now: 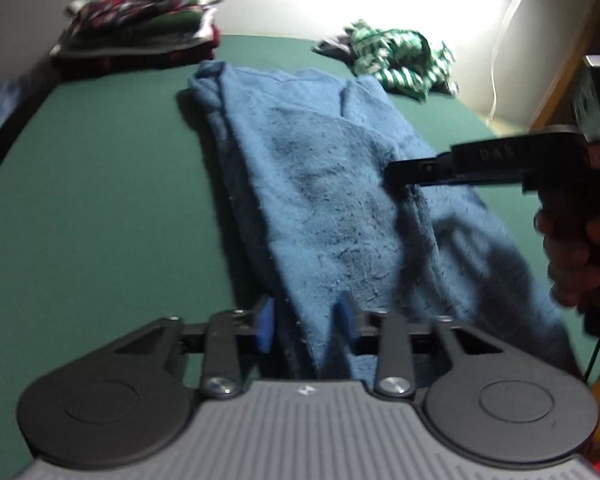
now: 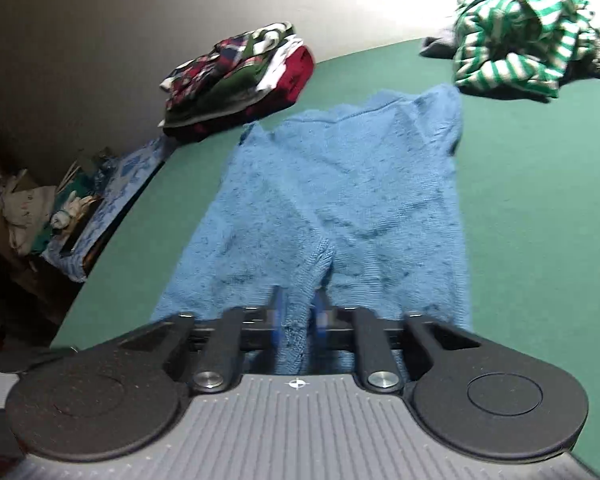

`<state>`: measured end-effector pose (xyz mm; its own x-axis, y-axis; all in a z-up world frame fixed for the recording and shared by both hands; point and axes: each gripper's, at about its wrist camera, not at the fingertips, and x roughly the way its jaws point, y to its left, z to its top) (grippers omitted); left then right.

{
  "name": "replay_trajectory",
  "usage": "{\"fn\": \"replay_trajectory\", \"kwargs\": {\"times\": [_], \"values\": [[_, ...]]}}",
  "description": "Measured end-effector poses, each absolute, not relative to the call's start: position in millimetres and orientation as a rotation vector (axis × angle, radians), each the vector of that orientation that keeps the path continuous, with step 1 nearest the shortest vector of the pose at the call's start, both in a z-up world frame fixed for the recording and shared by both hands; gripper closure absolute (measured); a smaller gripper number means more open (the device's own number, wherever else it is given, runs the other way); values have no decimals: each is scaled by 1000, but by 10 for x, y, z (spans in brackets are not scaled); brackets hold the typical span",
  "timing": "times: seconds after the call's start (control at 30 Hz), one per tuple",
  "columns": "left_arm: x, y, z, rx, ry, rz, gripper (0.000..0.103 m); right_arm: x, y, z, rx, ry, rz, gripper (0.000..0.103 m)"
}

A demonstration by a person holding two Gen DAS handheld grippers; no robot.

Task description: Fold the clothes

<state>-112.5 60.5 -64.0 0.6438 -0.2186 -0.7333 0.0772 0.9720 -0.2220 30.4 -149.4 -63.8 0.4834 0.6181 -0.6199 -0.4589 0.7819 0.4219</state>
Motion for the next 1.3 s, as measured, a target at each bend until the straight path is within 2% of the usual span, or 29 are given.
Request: {"fn": "replay_trajectory", "kwargs": {"times": [0.1, 0.17, 0.23, 0.3, 0.37, 0.43, 0.47, 0.5, 0.63, 0.73, 0.83, 0.93, 1.0, 1.23, 1.3], "values": [[-1173, 617, -650, -190, 849, -157, 73, 253, -1443, -634, 156, 803, 673, 93], [-1180, 614, -655, -189, 847, -155, 72, 277, -1396, -685, 96, 812, 621, 88], [-1171, 581, -625, -150, 852, -150, 67, 362, -1450, -752, 129, 861, 589, 88], [-1183, 561, -560, -120, 849, -148, 68, 377, -1539, -707, 191, 868, 571, 85], [-1233, 531, -448, -81, 812, -147, 69, 335, -1599, -601, 204, 804, 529, 81], [-1263, 488, -338, -47, 762, -158, 64, 301, -1607, -496, 188, 726, 501, 78], [-1257, 464, -307, -39, 744, -171, 58, 320, -1591, -475, 197, 719, 525, 78], [-1227, 438, -304, -42, 736, -189, 57, 349, -1551, -481, 208, 731, 560, 78], [-1062, 385, -431, -74, 744, -227, 56, 480, -1335, -607, 178, 786, 628, 80], [-1031, 381, -592, -82, 755, -218, 56, 579, -1316, -726, 204, 827, 594, 89], [-1089, 318, -627, -46, 752, -220, 50, 554, -1291, -725, 168, 811, 588, 100], [-1148, 268, -623, -39, 753, -228, 41, 507, -1220, -595, 157, 782, 622, 90], [-1180, 263, -630, -57, 754, -231, 35, 492, -1045, -494, 134, 764, 730, 90], [-1291, 279, -657, -64, 757, -241, 31, 653, -294, -648, -57, 827, 887, 91], [-1332, 270, -663, -65, 760, -250, 23, 776, -193, -706, -60, 830, 857, 94]]}}
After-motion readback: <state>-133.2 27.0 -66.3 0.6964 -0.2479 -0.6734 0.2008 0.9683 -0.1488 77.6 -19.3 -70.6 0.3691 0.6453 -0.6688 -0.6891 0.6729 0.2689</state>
